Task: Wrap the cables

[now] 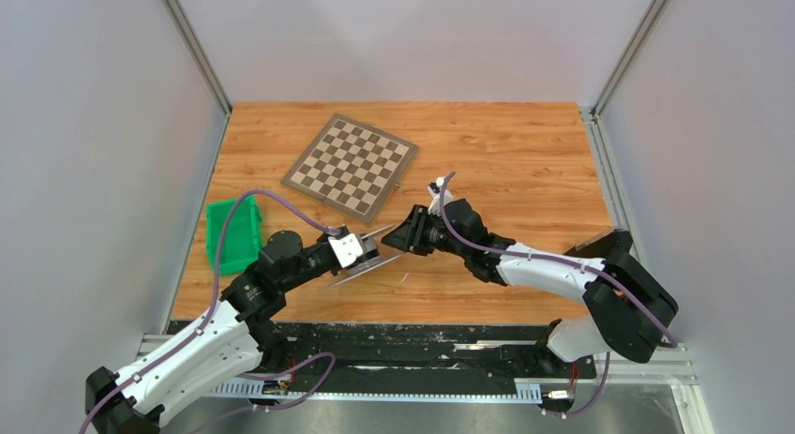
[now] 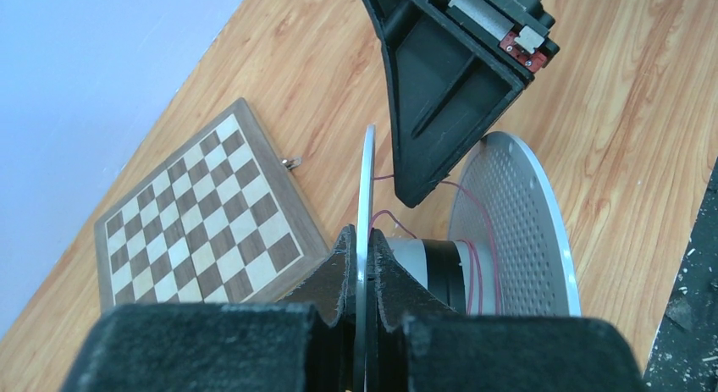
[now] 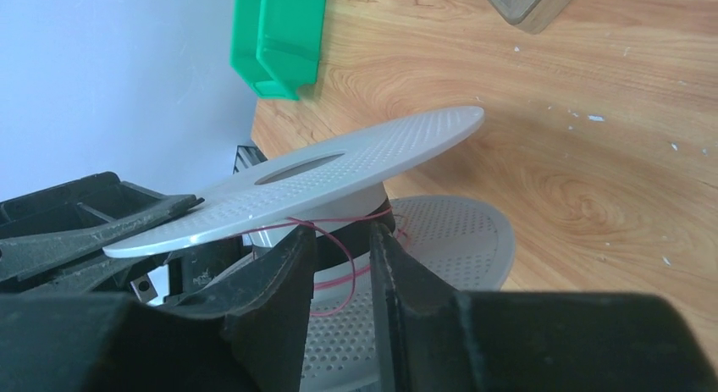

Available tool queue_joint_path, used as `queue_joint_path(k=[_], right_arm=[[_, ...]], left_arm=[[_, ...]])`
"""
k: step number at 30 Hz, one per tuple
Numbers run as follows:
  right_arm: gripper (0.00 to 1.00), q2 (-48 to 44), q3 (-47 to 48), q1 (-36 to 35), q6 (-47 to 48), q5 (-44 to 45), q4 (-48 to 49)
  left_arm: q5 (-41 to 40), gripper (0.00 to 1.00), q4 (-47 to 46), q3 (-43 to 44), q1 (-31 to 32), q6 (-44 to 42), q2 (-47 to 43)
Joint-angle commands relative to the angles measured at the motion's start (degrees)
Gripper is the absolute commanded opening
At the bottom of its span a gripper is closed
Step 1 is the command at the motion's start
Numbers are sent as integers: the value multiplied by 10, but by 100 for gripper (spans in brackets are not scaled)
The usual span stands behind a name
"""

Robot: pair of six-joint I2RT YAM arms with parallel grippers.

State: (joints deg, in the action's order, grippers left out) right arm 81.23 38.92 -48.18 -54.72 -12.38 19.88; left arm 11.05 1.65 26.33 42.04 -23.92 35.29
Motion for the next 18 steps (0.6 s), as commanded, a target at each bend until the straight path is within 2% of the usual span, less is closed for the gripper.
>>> queue_joint_path(k=[1, 7, 18], right_arm=[[33, -25, -15, -12, 14, -19, -46], [36, -52, -25, -7, 33, -15, -51], [37, -130, -29, 17, 88, 0, -89]], left_arm=[[-48, 0, -133, 55, -6, -7, -10], [-49, 0, -127, 57, -6, -3, -7], [-41, 0, -117, 60, -6, 4, -5]])
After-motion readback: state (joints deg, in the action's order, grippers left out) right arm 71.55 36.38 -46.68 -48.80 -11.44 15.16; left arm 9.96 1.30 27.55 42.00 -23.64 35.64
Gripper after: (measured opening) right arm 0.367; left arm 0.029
